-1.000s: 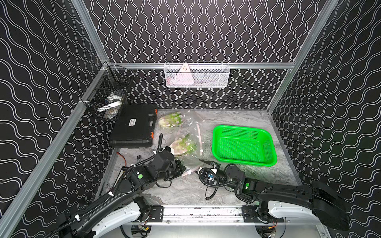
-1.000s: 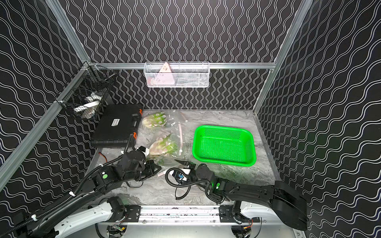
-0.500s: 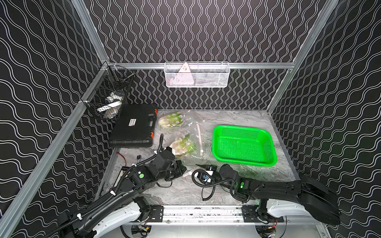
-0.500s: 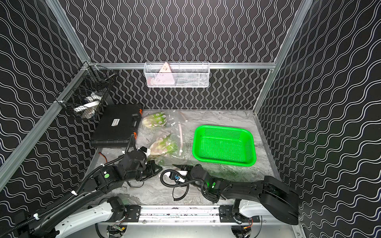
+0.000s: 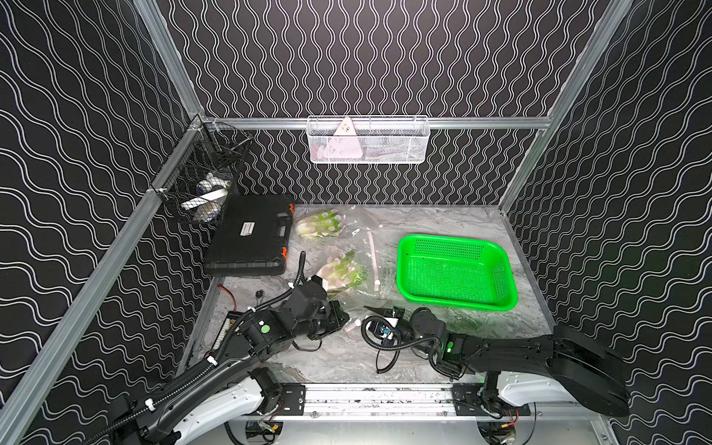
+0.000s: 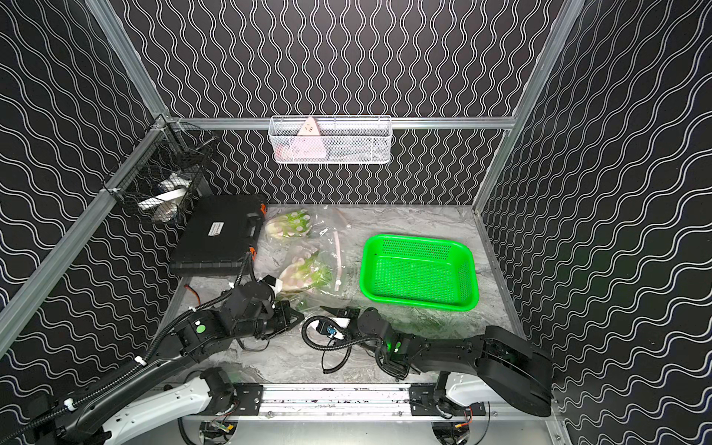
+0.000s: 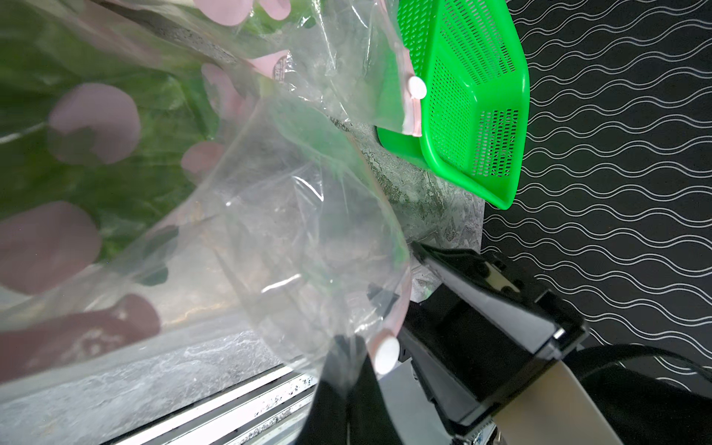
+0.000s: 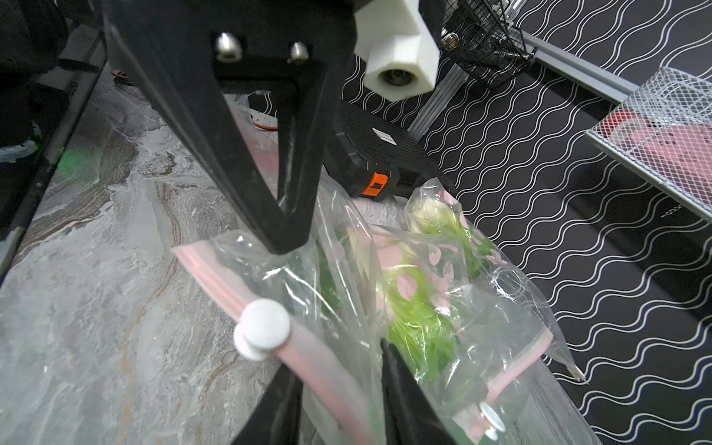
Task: Open the zip-top bag and take out the chinese cabbages
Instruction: Adjust the zipper food storage bag at the center of the board.
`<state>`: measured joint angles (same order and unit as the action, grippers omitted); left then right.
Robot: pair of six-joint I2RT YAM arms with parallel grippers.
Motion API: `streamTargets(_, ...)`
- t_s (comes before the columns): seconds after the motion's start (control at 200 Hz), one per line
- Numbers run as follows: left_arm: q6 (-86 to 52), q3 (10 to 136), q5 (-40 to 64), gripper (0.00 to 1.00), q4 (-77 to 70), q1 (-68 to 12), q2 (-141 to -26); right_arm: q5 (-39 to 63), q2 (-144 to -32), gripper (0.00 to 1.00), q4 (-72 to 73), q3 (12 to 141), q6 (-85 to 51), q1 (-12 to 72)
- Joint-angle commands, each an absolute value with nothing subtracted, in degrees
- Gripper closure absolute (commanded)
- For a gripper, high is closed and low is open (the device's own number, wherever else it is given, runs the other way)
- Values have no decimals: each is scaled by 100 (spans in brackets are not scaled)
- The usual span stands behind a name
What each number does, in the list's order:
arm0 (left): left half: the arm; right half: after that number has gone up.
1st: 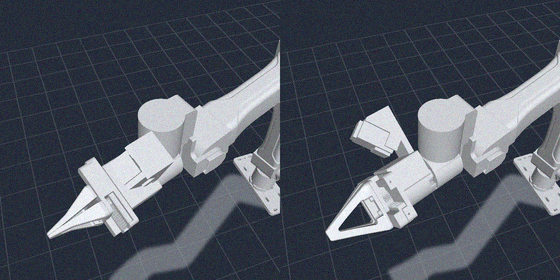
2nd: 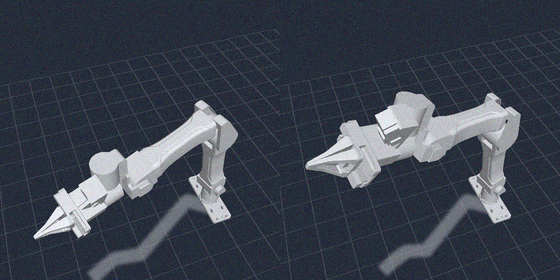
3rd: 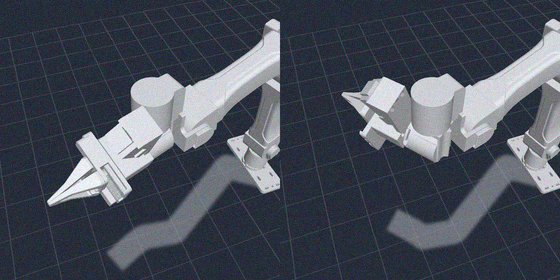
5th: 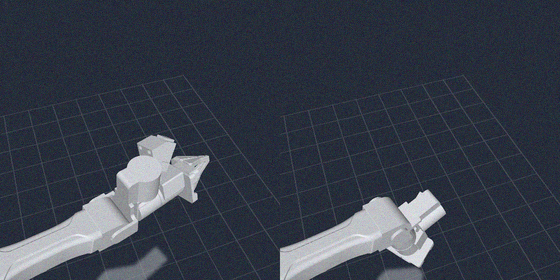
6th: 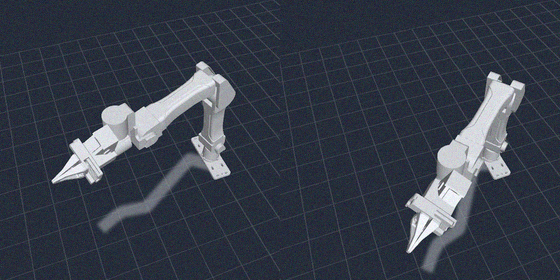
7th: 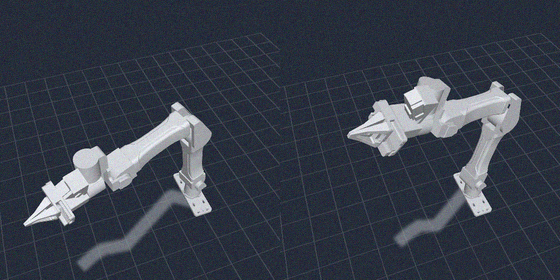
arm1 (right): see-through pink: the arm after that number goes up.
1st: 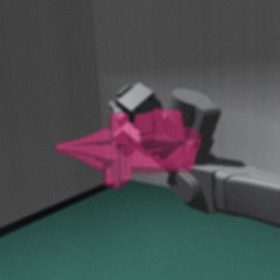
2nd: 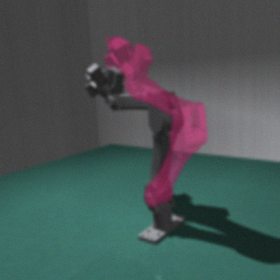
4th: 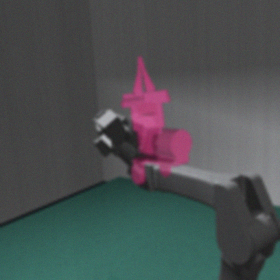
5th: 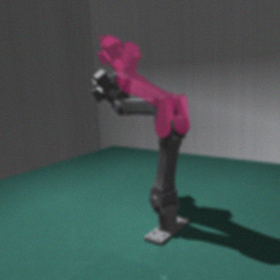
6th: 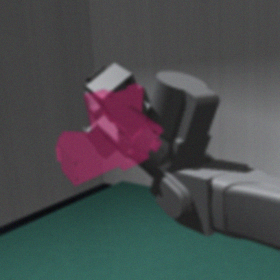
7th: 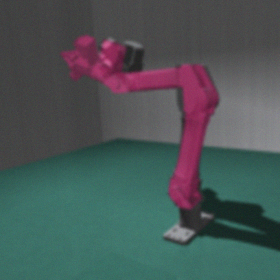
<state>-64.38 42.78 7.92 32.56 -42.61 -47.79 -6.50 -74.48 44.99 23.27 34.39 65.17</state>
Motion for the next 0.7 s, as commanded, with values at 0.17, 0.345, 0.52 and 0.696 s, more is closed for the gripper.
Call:
streamTargets(0.17, -6164, 4512, 770, 100, 3320, -4219, -4809, -402, -7442, 93, 4638, 2329, 3447, 6543)
streamTargets(0.345, -5126, 5534, 91, 10, 4257, -4149, -5080, -385, -7213, 100, 4233, 2396, 3213, 6543)
streamTargets(0.52, -3179, 6482, -2034, 3, 4946, -4144, -4925, -203, -6876, 100, 3115, 2739, 2772, 6539)
streamTargets(0.696, -229, 6098, -581, 8, 4060, -4142, -4264, 534, -6710, 100, 3359, 2570, 2270, 6250)
